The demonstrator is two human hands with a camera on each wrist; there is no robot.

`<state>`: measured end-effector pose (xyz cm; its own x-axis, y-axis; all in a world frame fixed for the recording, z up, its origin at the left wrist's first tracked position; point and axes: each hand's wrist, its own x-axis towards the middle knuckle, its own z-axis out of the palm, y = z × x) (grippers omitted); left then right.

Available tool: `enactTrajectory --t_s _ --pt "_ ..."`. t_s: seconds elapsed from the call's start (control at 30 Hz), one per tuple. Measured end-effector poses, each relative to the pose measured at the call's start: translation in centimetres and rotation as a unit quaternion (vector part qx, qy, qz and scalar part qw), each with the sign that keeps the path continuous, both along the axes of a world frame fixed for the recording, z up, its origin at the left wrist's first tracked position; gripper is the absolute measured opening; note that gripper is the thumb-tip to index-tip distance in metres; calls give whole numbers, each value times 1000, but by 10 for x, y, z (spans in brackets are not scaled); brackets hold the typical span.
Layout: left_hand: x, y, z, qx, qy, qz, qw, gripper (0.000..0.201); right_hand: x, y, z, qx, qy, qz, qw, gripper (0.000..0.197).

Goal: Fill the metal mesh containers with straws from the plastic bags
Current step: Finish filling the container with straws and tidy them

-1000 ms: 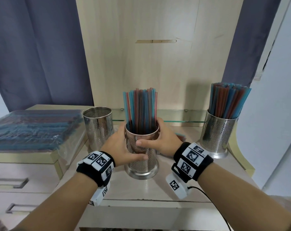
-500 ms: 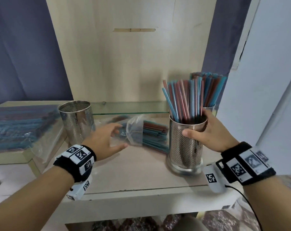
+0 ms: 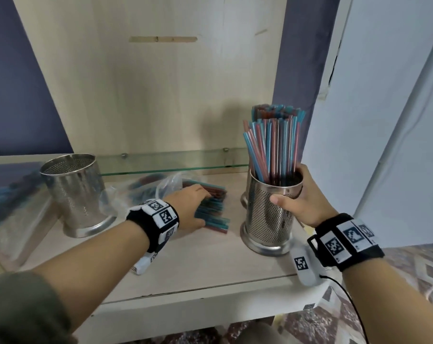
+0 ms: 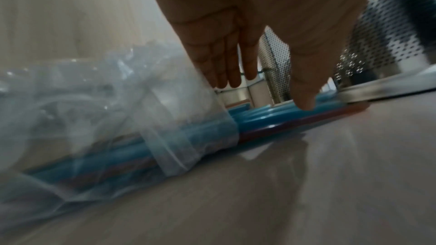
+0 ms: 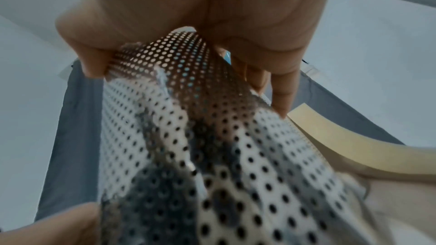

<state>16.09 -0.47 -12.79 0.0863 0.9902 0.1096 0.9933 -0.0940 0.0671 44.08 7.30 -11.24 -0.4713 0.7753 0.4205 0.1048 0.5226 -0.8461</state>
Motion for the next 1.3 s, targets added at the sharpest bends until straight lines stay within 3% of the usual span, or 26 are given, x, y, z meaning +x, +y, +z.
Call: enactTrajectory --t_s 0.1,0.2,0.5,0.63,0.9,1.3 --pt "-7 11 -7 -36 17 40 998 100 -2 0 -1 -6 26 21 999 113" --pt "-13 16 -9 -53 -2 58 997 106 -3 1 -4 -17 42 38 998 106" --pt "-7 24 -8 -90 56 10 994 56 -7 4 -11 -25 61 39 997 106" --pt "-1 24 -8 -107 75 20 991 46 -7 6 -14 -25 53 30 998 108" --pt "-3 21 6 -32 -72 1 997 27 -8 8 -17 -29 55 25 998 121" --pt "9 17 49 110 -188 -38 975 41 -8 7 -18 -38 61 26 997 123"
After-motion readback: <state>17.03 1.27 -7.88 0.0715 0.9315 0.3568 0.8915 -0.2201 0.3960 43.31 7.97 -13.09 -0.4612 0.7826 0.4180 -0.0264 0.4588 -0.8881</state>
